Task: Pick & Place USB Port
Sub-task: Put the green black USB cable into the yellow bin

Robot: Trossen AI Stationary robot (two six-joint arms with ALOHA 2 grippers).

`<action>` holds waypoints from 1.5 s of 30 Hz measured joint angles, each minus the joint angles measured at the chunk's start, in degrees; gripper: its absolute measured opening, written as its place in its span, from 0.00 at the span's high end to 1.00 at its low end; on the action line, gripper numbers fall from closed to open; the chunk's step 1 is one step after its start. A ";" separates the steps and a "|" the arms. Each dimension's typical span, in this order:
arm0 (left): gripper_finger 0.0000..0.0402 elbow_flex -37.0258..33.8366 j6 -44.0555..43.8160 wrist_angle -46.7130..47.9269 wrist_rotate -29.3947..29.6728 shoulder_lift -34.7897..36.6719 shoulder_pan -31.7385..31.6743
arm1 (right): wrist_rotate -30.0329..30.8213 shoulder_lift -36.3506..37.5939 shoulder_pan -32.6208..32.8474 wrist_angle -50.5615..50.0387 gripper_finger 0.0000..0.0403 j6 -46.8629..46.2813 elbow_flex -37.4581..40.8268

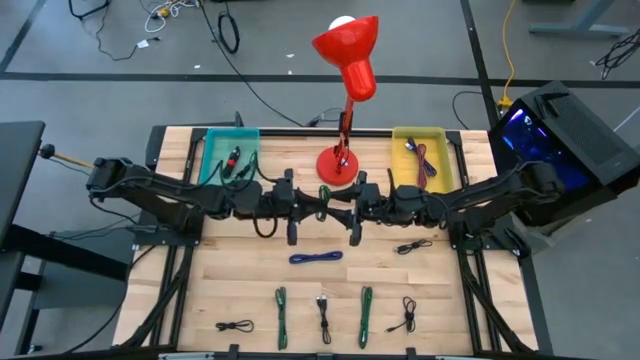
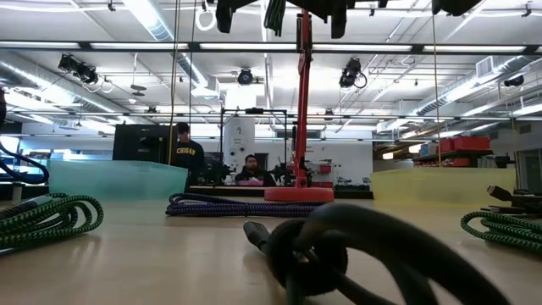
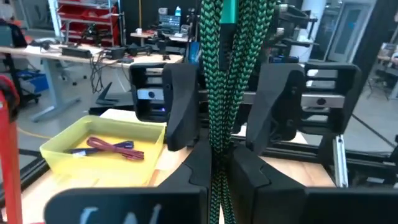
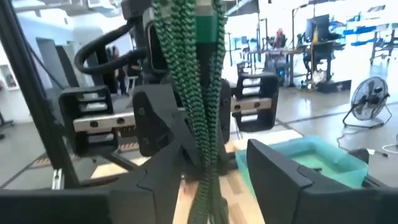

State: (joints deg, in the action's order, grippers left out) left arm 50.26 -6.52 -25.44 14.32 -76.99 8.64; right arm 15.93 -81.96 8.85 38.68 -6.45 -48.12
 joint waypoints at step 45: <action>0.61 0.02 -9.31 41.67 3.56 5.53 0.60 | 34.04 30.43 -12.43 -88.80 0.98 -36.97 0.02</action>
State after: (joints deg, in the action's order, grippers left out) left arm 50.28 -15.83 16.23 17.88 -71.46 9.24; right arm 49.97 -51.53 -3.59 -50.12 -43.42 -48.10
